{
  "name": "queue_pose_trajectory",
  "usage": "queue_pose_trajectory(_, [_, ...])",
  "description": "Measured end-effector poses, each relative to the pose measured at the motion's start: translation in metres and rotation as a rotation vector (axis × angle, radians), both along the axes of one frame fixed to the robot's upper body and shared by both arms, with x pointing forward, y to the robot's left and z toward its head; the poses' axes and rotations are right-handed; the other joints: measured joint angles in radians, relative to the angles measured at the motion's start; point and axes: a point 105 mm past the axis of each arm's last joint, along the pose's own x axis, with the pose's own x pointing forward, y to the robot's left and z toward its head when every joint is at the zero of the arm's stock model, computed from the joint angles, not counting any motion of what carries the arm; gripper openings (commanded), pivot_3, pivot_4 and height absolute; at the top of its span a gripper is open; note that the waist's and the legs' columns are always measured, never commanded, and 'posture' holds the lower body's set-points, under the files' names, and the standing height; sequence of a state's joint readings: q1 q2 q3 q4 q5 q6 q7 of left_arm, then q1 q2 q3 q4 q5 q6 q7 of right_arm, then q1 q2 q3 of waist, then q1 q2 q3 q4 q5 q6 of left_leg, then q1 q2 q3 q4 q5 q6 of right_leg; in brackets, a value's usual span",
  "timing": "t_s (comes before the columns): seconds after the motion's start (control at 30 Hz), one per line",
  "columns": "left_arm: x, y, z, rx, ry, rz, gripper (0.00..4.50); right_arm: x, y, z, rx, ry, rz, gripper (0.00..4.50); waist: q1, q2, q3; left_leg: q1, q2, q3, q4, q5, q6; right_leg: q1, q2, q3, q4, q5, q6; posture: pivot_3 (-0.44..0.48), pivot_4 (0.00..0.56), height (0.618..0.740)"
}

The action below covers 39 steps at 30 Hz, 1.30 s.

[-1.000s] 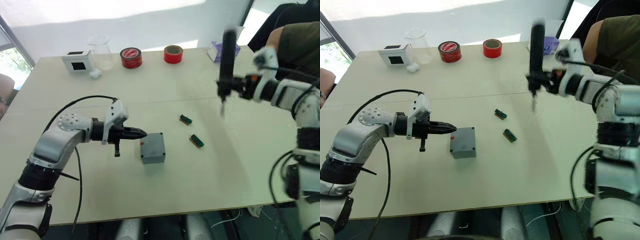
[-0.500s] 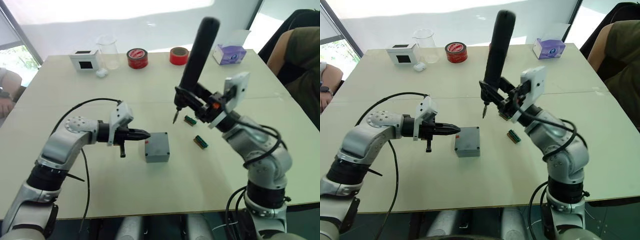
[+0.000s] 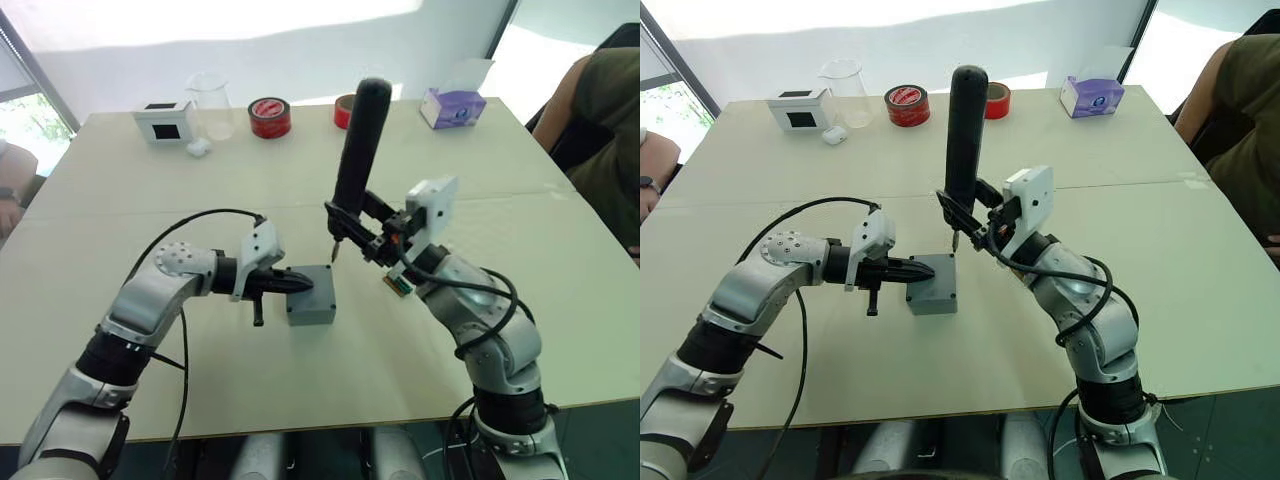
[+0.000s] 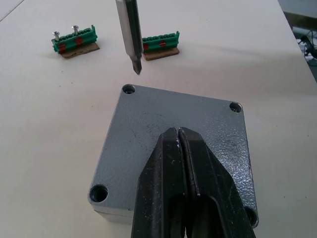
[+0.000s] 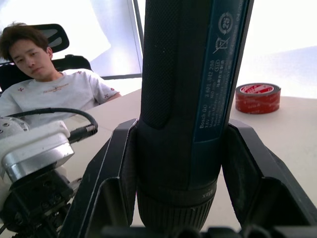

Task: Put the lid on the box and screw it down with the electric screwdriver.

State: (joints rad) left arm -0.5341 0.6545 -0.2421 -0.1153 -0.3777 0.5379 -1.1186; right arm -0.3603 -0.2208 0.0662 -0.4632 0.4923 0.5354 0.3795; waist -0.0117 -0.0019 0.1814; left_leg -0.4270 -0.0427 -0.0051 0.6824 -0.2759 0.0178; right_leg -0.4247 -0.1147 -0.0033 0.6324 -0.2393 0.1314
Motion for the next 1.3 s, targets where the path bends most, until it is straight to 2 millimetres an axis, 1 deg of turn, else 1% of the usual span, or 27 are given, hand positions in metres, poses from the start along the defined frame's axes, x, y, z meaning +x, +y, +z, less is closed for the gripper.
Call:
queue_pose_trajectory(0.2, [0.001, 0.001, -0.001, -0.002, 0.004, -0.003, 0.0, 0.004, 0.0, -0.003, 0.012, 0.004, -0.013, 1.82, -0.001, 0.0, 0.0, 0.0, 0.0, 0.0, 0.0, 0.0, 0.0, 0.0, 0.0, 0.0, 0.0, 0.0, 0.0, 0.0, 0.15, 0.74])
queue_pose_trajectory(0.63, [-0.002, 0.0, 0.0, 0.004, 0.005, -0.008, 0.0, 0.003, 0.003, -0.002, 0.042, -0.002, -0.012, 1.82, 0.0, 0.0, 0.0, 0.0, 0.0, 0.0, 0.0, 0.0, 0.0, 0.0, 0.0, 0.0, 0.0, 0.0, 0.0, 0.0, 0.15, 0.74])
queue_pose_trajectory(0.77, [-0.002, 0.001, -0.001, 0.01, 0.013, -0.006, 0.0, 0.003, 0.003, -0.007, 0.031, 0.0, -0.022, 1.82, -0.001, 0.0, 0.0, 0.0, 0.0, 0.0, 0.0, 0.0, 0.0, 0.0, 0.0, 0.0, 0.0, 0.0, 0.0, 0.0, 0.15, 0.74])
queue_pose_trajectory(1.0, [-0.003, 0.001, -0.001, 0.012, 0.016, -0.005, 0.0, 0.002, 0.004, -0.01, 0.006, -0.049, -0.033, 1.82, 0.0, 0.0, 0.0, 0.001, 0.0, 0.0, 0.0, 0.0, 0.0, 0.001, 0.0, 0.0, 0.0, 0.0, 0.0, 0.0, 0.15, 0.74])
queue_pose_trajectory(1.3, [-0.003, 0.001, -0.002, 0.011, 0.01, 0.002, 0.0, 0.005, 0.007, -0.012, 0.042, -0.057, -0.053, 1.82, -0.001, 0.0, -0.001, 0.002, 0.0, 0.0, 0.0, 0.0, 0.0, 0.002, 0.0, 0.0, 0.0, 0.0, 0.0, 0.0, 0.15, 0.74])
